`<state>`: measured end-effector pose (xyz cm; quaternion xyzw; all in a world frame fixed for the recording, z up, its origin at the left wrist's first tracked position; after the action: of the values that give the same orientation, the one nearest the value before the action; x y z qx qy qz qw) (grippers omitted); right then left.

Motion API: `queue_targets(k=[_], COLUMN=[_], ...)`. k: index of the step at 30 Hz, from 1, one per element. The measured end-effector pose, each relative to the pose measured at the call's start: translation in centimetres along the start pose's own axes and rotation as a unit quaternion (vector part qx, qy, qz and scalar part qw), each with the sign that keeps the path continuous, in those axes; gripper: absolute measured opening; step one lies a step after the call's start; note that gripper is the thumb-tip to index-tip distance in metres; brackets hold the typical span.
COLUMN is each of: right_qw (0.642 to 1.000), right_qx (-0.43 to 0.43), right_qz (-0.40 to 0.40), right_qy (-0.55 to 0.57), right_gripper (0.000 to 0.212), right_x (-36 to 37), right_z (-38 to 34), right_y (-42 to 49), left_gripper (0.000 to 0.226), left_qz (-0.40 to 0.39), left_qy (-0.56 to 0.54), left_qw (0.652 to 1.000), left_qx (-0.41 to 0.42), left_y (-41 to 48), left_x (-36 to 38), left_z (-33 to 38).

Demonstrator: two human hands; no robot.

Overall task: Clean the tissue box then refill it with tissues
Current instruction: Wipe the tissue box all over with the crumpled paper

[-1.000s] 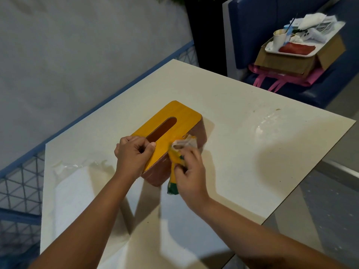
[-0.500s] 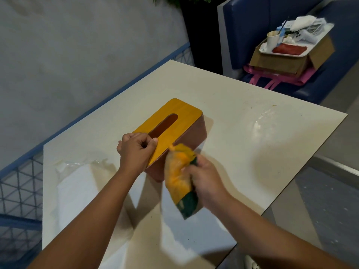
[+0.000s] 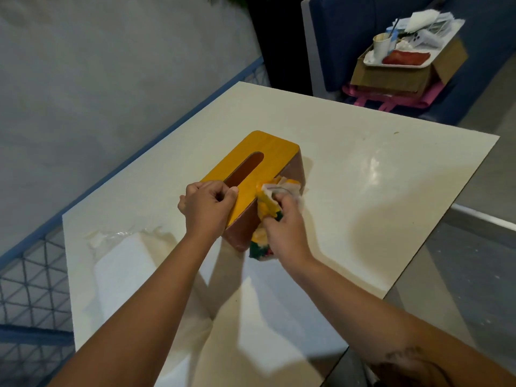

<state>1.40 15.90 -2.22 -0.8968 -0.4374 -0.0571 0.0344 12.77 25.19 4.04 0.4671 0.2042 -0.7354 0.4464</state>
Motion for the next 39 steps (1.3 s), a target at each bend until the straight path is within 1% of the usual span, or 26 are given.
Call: queue_targets(k=[3, 5, 6, 8, 10, 11, 12, 14, 16, 17, 19, 21, 23, 27, 31, 33, 37, 39], right_qw=[0.999, 0.998, 0.998, 0.997, 0.989, 0.982, 0.976, 0.962, 0.958, 0.961, 0.971, 0.977, 0.981, 0.984, 0.986, 0.986, 0.979, 0.965], right_qx=[-0.031, -0.047, -0.041, 0.003, 0.064, 0.091, 0.114, 0.151, 0.139, 0.118, 0.096, 0.087, 0.086, 0.109, 0.111, 0.108, 0.128, 0.162], right_qz=[-0.021, -0.030, -0.039, -0.073, -0.114, -0.120, -0.111, -0.071, -0.022, 0.013, 0.081, 0.116, 0.111, 0.071, 0.063, 0.052, 0.039, 0.049], right_qy=[-0.037, -0.033, -0.024, 0.010, 0.074, 0.112, 0.148, 0.218, 0.250, 0.249, 0.205, 0.154, 0.135, 0.125, 0.111, 0.111, 0.153, 0.202], right_gripper=[0.023, 0.019, 0.018, 0.020, 0.030, 0.035, 0.036, 0.029, 0.020, 0.016, 0.008, 0.020, 0.024, 0.013, 0.035, 0.035, 0.030, 0.034], right_x=[2.5, 4.0, 4.6, 5.2, 5.4, 5.1, 4.5, 2.4, -0.4, -1.9, -4.5, -5.7, -5.2, -1.8, 1.0, 2.0, 4.1, 5.2], right_z=[0.5, 0.9, 1.2, 1.7, 2.2, 2.5, 2.7, 2.9, 2.5, 2.0, 1.1, 0.2, -0.3, 1.3, 2.9, 3.1, 3.7, 4.5], right_y=[-2.1, -3.6, -4.0, -4.4, -4.7, -4.9, -5.1, -5.4, -5.4, -5.2, -4.7, -4.0, -3.1, -2.2, -2.8, -3.6, -5.5, -6.1], left_gripper=[0.029, 0.029, 0.029, 0.028, 0.028, 0.027, 0.027, 0.026, 0.027, 0.027, 0.027, 0.028, 0.030, 0.030, 0.029, 0.028, 0.026, 0.027], left_qz=[0.007, 0.005, 0.002, 0.002, 0.003, 0.002, 0.001, -0.003, -0.006, -0.006, -0.007, -0.008, -0.010, -0.014, -0.013, -0.013, -0.011, -0.012], left_qy=[0.006, 0.004, 0.003, 0.002, 0.001, -0.003, -0.008, -0.008, 0.004, 0.006, 0.005, 0.005, 0.010, 0.012, 0.008, 0.007, 0.007, 0.008], left_qw=[1.000, 1.000, 1.000, 1.000, 1.000, 1.000, 1.000, 1.000, 1.000, 1.000, 1.000, 1.000, 1.000, 1.000, 1.000, 1.000, 1.000, 1.000], left_qx=[0.000, 0.004, 0.004, 0.000, -0.004, -0.005, -0.005, 0.002, 0.004, 0.002, -0.002, -0.002, -0.003, -0.004, -0.007, -0.005, -0.008, -0.007], left_y=[0.1, 0.0, 0.1, 0.1, 0.2, 0.1, 0.1, 0.1, 0.0, 0.0, 0.0, 0.1, 0.2, 0.3, 0.1, 0.1, 0.0, 0.0], left_x=[0.0, 0.0, 0.0, 0.0, 0.0, 0.0, 0.0, 0.0, 0.0, 0.0, 0.1, 0.1, 0.2, 0.3, 0.2, 0.2, 0.2, 0.2], left_z=[-0.2, -0.2, -0.2, -0.2, -0.2, -0.2, -0.2, -0.1, -0.1, -0.1, -0.1, -0.1, -0.2, -0.4, -0.4, -0.3, -0.2, -0.2])
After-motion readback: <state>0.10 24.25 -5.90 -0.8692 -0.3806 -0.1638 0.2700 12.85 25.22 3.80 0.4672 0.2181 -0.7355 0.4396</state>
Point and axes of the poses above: each hand's wrist, its own y-axis towards the middle knuckle, its own x-axis out of the palm, z = x × y, the point moved 7 cm from there along y, towards the middle knuckle, and after that the axes turned 8 degrees about -z, right-handed, at the moved point
